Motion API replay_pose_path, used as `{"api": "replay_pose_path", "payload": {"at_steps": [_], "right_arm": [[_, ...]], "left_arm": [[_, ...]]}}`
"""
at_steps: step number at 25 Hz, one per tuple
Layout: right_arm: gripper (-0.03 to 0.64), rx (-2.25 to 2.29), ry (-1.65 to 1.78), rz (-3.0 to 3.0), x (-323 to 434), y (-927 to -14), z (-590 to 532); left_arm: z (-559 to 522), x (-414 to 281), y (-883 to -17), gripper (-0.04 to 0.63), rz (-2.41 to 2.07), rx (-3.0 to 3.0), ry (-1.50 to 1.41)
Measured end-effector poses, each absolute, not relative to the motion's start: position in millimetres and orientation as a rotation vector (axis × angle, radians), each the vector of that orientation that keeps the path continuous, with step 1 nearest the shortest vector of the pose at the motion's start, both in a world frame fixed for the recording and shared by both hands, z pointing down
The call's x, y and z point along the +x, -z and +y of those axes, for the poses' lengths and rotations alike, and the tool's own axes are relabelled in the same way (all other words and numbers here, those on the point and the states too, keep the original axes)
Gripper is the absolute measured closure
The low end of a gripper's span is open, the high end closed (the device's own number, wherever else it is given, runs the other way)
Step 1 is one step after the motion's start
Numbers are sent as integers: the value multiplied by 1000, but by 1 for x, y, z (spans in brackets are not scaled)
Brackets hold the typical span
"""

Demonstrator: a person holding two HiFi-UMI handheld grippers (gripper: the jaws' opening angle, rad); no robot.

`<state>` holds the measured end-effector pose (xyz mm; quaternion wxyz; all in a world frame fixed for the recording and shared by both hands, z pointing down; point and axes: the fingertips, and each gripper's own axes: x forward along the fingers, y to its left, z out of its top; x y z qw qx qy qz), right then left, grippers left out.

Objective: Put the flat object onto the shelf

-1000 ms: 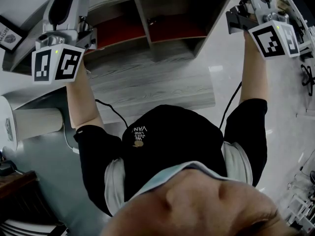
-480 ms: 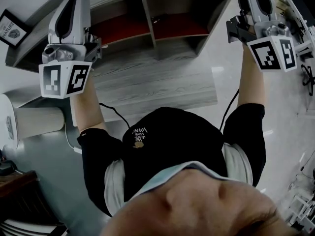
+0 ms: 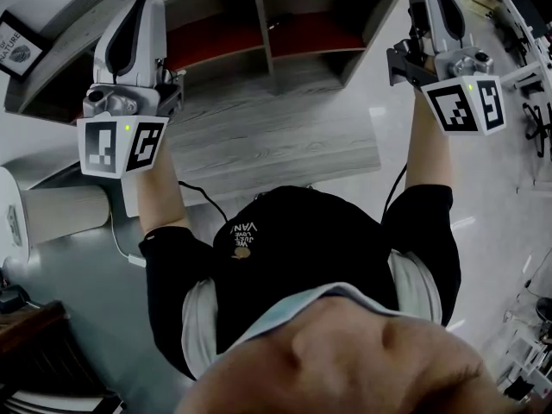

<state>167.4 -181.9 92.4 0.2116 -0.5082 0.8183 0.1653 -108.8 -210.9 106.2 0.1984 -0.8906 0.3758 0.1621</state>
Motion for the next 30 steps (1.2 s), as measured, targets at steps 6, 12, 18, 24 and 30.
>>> {"api": "replay_pose_path", "payload": {"at_steps": [6, 12, 18, 24, 30], "right_arm": [[615, -1427, -400, 2274, 162, -110, -176], [615, -1422, -367, 2297, 152, -129, -171], [617, -1415, -310, 2311, 146, -152, -166], [615, -1429, -267, 2353, 136, -182, -162], [615, -1443, -124, 2372, 126, -217, -161]], "left_arm": [[-206, -113, -125, 594, 1061, -2536, -453], [-201, -114, -143, 594, 1063, -2565, -448], [-196, -117, -165, 594, 1093, -2590, -433], [-196, -118, -189, 594, 1122, -2634, -389], [-196, -120, -214, 594, 1146, -2688, -363]]}}
